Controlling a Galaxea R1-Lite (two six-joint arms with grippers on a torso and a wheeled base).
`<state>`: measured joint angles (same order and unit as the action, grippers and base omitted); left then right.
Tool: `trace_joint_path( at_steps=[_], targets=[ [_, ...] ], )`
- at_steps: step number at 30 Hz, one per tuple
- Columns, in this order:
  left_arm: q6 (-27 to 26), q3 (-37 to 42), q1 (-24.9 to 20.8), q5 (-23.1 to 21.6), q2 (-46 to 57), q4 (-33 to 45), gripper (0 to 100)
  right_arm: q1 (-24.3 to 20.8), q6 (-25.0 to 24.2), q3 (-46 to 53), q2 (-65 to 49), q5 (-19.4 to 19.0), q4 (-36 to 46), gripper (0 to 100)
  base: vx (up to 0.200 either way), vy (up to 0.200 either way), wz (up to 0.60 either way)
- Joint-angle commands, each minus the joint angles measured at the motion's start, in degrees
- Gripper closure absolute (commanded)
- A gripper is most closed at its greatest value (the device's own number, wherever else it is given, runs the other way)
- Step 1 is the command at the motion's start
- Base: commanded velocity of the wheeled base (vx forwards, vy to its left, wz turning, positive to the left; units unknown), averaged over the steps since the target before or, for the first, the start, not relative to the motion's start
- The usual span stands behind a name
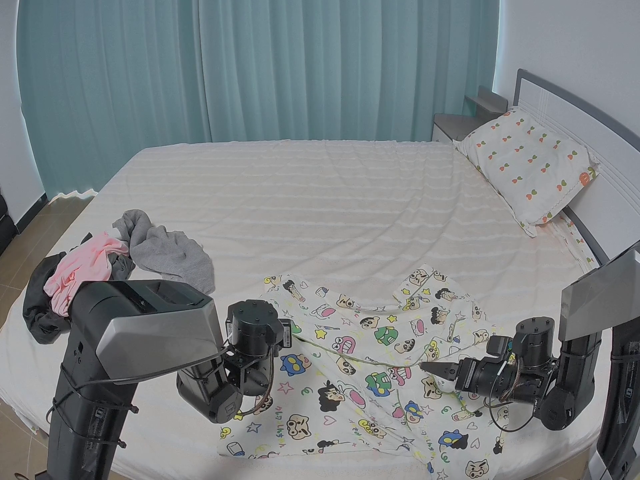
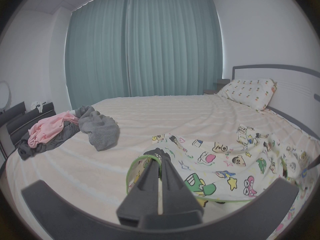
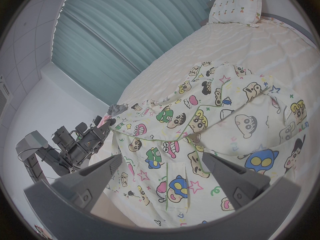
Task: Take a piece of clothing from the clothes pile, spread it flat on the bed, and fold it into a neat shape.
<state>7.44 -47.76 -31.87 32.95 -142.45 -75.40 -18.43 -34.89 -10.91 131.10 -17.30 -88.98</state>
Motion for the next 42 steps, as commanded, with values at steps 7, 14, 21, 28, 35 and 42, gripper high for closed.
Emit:
trace_joint_path(
  at_steps=[7, 14, 21, 28, 35, 42],
  targets=[
    [-3.66, 7.25, 1.19, 0.1, -0.64, 0.34, 100, -0.02, 0.08, 0.19, -0.05, 0.07, -0.58, 0, 0.0, 0.0, 0.0],
    [-3.22, 7.77, 1.46, 0.01, -2.4, 0.34, 100, -0.02, 0.08, 0.19, -0.05, 0.07, -0.58, 0, 0.0, 0.0, 0.0],
    [0.91, 7.6, -0.39, -0.17, -3.98, 0.25, 0, 0.94, 0.35, 0.28, -0.32, 0.16, -0.58, 0, 0.0, 0.0, 0.0],
    [14.18, 8.83, 1.02, -0.26, 0.42, 0.43, 0, 8.32, 3.25, -1.57, -0.4, 0.16, -0.49, 0, 0.0, 0.0, 0.0],
    [35.63, 16.83, 3.65, -14.93, 8.77, 0.52, 0, 16.67, 7.82, -15.72, -1.46, 0.16, 18.67, 0, 0.0, 0.0, 0.0],
    [53.82, 24.65, 4.53, -37.87, 15.8, -0.89, 0, 22.12, 14.59, -28.64, -0.32, -0.81, 37.74, 0, 0.0, 0.0, 0.0]
  ],
)
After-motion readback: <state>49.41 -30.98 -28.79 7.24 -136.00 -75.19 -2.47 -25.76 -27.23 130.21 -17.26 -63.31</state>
